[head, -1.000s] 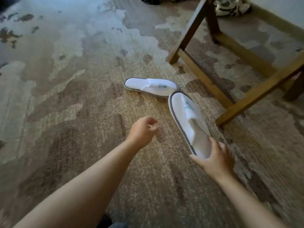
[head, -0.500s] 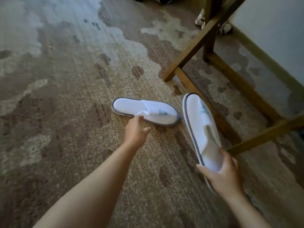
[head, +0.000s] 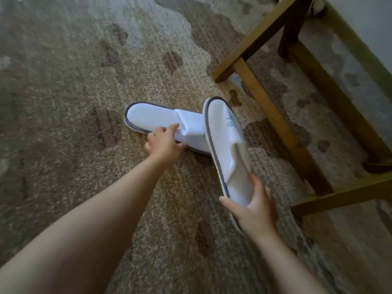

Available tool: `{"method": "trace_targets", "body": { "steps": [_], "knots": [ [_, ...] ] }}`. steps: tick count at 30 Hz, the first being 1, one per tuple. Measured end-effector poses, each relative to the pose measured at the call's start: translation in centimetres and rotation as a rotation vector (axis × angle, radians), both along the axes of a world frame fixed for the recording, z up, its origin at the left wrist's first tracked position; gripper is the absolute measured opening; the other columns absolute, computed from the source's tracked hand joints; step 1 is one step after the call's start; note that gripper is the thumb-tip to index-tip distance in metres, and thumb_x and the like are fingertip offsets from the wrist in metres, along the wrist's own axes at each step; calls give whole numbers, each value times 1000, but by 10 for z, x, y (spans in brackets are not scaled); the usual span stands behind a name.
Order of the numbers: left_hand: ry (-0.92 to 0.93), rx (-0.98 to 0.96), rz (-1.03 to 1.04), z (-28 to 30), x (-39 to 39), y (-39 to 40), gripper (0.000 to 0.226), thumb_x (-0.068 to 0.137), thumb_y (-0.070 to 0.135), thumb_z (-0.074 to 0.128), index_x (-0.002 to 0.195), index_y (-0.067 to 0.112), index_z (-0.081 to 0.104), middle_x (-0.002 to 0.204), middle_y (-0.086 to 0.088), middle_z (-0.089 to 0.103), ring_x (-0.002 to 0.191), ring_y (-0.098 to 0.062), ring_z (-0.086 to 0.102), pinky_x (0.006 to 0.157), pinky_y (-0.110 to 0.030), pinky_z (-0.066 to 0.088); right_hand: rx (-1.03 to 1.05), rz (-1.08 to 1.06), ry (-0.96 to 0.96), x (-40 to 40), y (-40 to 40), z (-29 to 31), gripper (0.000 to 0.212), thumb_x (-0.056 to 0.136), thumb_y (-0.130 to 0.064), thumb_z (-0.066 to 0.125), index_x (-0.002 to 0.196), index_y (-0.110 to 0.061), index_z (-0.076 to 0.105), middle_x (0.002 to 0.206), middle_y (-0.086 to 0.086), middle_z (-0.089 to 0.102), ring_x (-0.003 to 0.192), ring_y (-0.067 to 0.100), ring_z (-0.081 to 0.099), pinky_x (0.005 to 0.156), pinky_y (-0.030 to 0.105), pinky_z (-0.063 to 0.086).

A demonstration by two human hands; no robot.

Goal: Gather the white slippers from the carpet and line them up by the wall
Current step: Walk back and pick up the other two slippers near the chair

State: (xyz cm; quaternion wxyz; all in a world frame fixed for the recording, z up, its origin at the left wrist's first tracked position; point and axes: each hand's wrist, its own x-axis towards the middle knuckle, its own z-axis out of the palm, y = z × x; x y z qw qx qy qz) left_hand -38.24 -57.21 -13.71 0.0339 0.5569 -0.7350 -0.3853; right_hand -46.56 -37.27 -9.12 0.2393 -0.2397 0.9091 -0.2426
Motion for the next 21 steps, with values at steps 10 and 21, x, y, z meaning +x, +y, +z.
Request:
{"method": "trace_targets", "body": {
  "steps": [10, 21],
  "knots": [
    [160, -273, 23, 6, 37, 15, 22, 85, 29, 50, 68, 16, 53, 82, -13, 60, 97, -33, 45, 67, -33, 12, -68, 41, -28, -3, -5, 6, 82, 58, -29, 81, 129, -22, 41, 127, 13, 45, 116, 30, 42, 99, 47, 39],
    [190, -187, 266, 190, 150, 45, 19, 86, 24, 50, 74, 10, 54, 76, -15, 61, 77, -32, 53, 63, -37, 30, -132, 249, -45, 72, -26, 176, 84, 58, -31, 78, 131, -16, 38, 131, 15, 42, 116, 30, 41, 95, 41, 36]
  ]
}}
